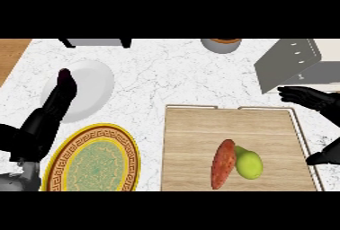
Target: Pick the pear from the tray and place it in the tiered shelf
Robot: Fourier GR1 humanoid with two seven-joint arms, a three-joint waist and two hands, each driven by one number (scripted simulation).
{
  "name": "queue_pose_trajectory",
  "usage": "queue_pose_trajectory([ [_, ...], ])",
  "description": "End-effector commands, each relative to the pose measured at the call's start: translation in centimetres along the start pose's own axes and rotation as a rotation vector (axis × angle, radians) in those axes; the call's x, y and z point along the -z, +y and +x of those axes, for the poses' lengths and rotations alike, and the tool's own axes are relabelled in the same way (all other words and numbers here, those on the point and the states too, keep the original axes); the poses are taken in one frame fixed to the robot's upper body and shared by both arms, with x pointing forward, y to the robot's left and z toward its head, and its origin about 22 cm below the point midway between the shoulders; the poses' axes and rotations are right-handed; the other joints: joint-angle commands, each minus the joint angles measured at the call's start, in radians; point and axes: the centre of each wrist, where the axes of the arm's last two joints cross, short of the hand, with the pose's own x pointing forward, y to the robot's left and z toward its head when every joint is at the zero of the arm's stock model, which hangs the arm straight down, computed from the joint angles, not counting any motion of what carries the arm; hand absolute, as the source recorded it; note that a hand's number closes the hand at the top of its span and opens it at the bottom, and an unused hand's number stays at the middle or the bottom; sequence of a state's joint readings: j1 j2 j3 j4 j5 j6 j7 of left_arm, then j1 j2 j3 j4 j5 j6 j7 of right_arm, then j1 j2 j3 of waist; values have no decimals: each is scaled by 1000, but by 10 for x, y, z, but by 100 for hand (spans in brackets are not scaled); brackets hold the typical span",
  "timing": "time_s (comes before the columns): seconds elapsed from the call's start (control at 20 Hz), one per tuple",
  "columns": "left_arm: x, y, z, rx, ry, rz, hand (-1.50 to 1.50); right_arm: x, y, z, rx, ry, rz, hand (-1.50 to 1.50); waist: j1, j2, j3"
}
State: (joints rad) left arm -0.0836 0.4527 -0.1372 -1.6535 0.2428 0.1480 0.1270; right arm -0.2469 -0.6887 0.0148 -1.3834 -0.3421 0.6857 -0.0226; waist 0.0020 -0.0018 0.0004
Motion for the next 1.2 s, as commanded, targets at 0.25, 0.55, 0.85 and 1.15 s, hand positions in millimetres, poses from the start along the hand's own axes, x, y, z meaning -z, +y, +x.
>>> queue_pose_trajectory([
  [0.25,-15,-6,0,-19,-1,-10,0,-5,9,72,-298,89,132,-150,-5,-3,-1],
  [0.55,-12,-8,-10,3,-4,-17,0,36,34,70,-314,175,170,-150,8,2,-1],
  [0.85,-8,-6,-3,-17,2,-22,0,49,71,81,-527,261,220,-150,9,2,-1],
  [1.15,8,2,-8,-16,6,-13,0,54,87,72,-533,264,243,-150,-1,2,0],
])
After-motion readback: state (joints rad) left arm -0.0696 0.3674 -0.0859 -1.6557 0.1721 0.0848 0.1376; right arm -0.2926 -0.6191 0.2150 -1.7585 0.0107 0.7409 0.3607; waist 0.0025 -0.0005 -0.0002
